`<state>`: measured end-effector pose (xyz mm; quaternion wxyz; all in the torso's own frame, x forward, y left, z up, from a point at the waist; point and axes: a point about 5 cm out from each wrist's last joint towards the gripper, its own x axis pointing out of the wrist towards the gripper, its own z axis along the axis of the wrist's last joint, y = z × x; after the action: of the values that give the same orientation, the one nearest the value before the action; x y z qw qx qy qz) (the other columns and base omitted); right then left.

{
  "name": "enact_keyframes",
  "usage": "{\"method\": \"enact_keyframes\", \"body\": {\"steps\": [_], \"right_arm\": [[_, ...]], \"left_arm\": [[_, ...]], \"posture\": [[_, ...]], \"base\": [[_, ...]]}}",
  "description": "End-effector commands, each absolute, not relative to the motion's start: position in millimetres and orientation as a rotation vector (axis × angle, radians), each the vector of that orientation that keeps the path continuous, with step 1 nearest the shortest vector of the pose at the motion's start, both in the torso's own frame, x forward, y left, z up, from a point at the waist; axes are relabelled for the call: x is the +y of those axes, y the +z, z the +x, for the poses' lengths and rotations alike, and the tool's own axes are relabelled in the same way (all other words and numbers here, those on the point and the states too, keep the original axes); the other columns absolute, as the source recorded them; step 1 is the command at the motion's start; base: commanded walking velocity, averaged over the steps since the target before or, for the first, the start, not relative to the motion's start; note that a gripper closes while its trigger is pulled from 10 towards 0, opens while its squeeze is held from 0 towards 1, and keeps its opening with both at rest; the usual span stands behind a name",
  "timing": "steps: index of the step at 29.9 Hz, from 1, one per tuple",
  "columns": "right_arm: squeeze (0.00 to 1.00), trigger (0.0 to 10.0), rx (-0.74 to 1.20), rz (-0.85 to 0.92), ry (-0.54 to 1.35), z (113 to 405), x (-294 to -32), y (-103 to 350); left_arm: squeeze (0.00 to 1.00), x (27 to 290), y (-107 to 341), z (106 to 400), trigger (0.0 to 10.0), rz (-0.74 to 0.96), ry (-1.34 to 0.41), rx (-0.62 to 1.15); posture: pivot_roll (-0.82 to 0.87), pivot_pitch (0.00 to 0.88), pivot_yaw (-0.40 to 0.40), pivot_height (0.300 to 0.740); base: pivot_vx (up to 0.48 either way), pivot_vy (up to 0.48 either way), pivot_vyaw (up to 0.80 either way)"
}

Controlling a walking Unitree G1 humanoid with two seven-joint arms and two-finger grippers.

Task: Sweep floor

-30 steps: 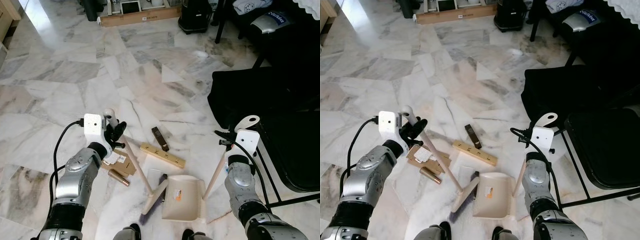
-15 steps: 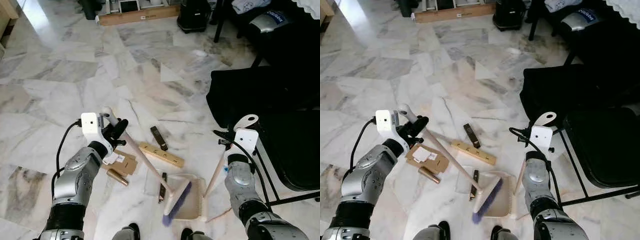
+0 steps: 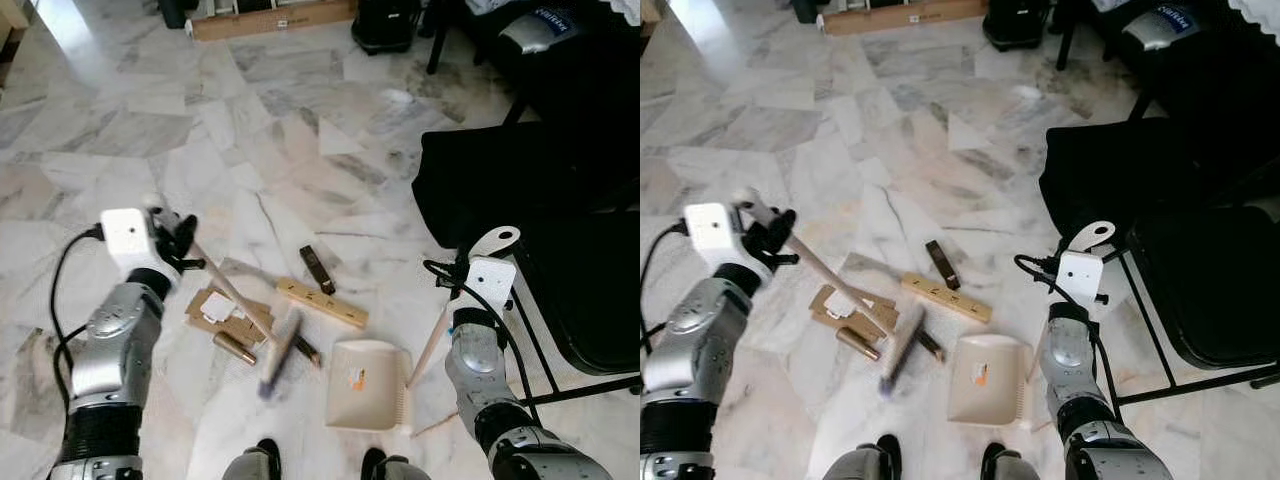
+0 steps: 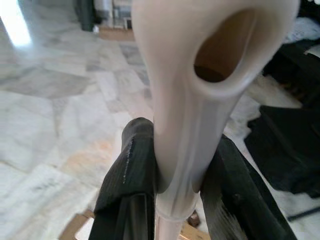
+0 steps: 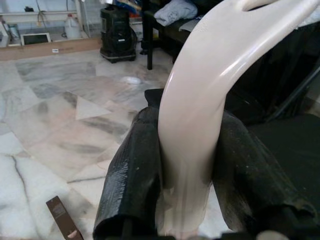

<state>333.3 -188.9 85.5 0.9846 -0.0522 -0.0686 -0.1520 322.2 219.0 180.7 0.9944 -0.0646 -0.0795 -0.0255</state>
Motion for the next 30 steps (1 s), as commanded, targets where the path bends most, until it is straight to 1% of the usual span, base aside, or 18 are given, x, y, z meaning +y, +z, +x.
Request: {"method": "enact_keyframes", "body": {"steps": [1, 3, 6, 10, 15, 16, 20, 22, 26, 30], "right_arm": [[0.0, 10.0, -0.063, -0.13, -0.323, 325, -195, 70], [0.0, 10.0, -0.064, -0.132, -0.322, 325, -195, 70], [0.0, 10.0, -0.049, -0.141, -0.309, 322, -193, 65], [0.0, 10.0, -0.023, -0.151, -0.281, 315, -187, 55], [0.0, 10.0, -0.006, -0.147, -0.261, 305, -178, 44], [0.0, 10.0, 0.003, -0.137, -0.264, 302, -176, 40], [0.0, 10.0, 0.02, -0.12, -0.277, 297, -173, 34], [0.0, 10.0, 0.028, -0.109, -0.289, 293, -171, 31], [0.0, 10.0, 0.033, -0.102, -0.298, 291, -171, 30], [0.0, 10.0, 0.033, -0.093, -0.299, 290, -171, 29]], "left_arm": [[0.0, 219, 183, 318, 10.0, -0.121, -0.059, -0.168], [0.0, 217, 181, 317, 10.0, -0.122, -0.069, -0.159], [0.0, 213, 179, 312, 10.0, -0.074, -0.098, -0.13], [0.0, 213, 183, 310, 10.0, -0.048, -0.114, -0.129], [0.0, 220, 199, 310, 10.0, -0.024, -0.071, -0.179], [0.0, 222, 209, 313, 10.0, -0.017, -0.061, -0.207], [0.0, 226, 225, 318, 10.0, 0.017, -0.039, -0.248], [0.0, 231, 235, 322, 10.0, 0.032, 0.01, -0.293], [0.0, 231, 234, 326, 10.0, 0.058, 0.01, -0.293], [0.0, 223, 214, 337, 10.0, 0.039, -0.036, -0.21]], "posture": [[0.23, 0.303, 0.042, 0.74], [0.23, 0.309, 0.044, 0.74], [0.24, 0.324, 0.049, 0.74], [0.26, 0.343, 0.061, 0.74], [0.28, 0.361, 0.075, 0.74], [0.28, 0.365, 0.078, 0.74], [0.27, 0.363, 0.08, 0.74], [0.26, 0.357, 0.079, 0.74], [0.25, 0.351, 0.078, 0.74], [0.21, 0.341, 0.071, 0.74]], "base": [[0.0, 0.0, 0.0], [0.0, 0.0, 0.0], [0.0, 0.0, 0.0], [0.0, 0.0, 0.0], [0.0, 0.0, 0.0], [0.0, 0.0, 0.0], [0.0, 0.0, 0.0], [0.0, 0.0, 0.0], [0.0, 0.0, 0.0], [0.0, 0.0, 0.0]]}}
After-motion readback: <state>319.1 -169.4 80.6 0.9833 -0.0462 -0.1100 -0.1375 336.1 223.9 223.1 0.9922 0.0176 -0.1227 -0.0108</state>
